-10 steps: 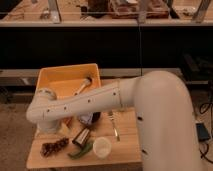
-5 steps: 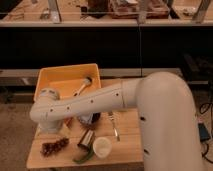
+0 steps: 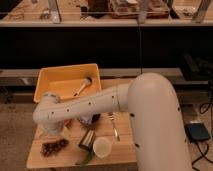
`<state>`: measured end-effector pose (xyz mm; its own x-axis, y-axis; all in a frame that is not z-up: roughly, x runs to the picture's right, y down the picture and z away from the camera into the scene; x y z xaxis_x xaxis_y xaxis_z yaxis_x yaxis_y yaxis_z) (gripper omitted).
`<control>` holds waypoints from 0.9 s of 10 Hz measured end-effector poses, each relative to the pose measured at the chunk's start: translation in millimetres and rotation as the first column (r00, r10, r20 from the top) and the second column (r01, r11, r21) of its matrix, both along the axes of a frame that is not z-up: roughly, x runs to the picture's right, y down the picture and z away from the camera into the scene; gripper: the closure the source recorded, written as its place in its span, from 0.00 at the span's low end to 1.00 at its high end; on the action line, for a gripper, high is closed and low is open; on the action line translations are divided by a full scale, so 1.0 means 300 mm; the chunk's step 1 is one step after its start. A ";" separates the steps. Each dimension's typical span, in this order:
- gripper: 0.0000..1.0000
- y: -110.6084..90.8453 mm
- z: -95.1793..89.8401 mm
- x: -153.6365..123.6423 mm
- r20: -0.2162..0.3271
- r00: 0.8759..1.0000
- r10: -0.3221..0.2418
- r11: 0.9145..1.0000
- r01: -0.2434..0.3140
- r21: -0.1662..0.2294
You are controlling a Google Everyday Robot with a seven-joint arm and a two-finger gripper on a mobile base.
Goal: Place grapes in table surface
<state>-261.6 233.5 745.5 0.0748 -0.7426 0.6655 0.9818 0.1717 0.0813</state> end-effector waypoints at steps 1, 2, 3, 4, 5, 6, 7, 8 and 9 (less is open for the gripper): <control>0.20 0.013 0.022 0.015 -0.017 1.000 0.008 1.000 -0.008 -0.013; 0.20 0.025 0.032 0.023 -0.028 1.000 0.011 1.000 -0.012 -0.023; 0.20 0.049 0.041 0.029 -0.036 0.999 0.016 0.999 -0.017 -0.036; 0.20 0.070 0.046 0.028 -0.039 0.999 0.020 0.999 -0.021 -0.043; 0.20 0.093 0.052 0.021 -0.034 0.999 0.022 0.999 -0.023 -0.045; 0.20 0.117 0.059 0.013 -0.024 0.999 0.027 0.998 -0.028 -0.050; 0.20 0.142 0.075 0.010 -0.016 0.999 0.035 0.998 -0.035 -0.052; 0.20 0.165 0.094 0.008 -0.014 0.999 0.042 0.998 -0.042 -0.056; 0.20 0.182 0.109 -0.001 -0.012 0.999 0.041 0.997 -0.042 -0.059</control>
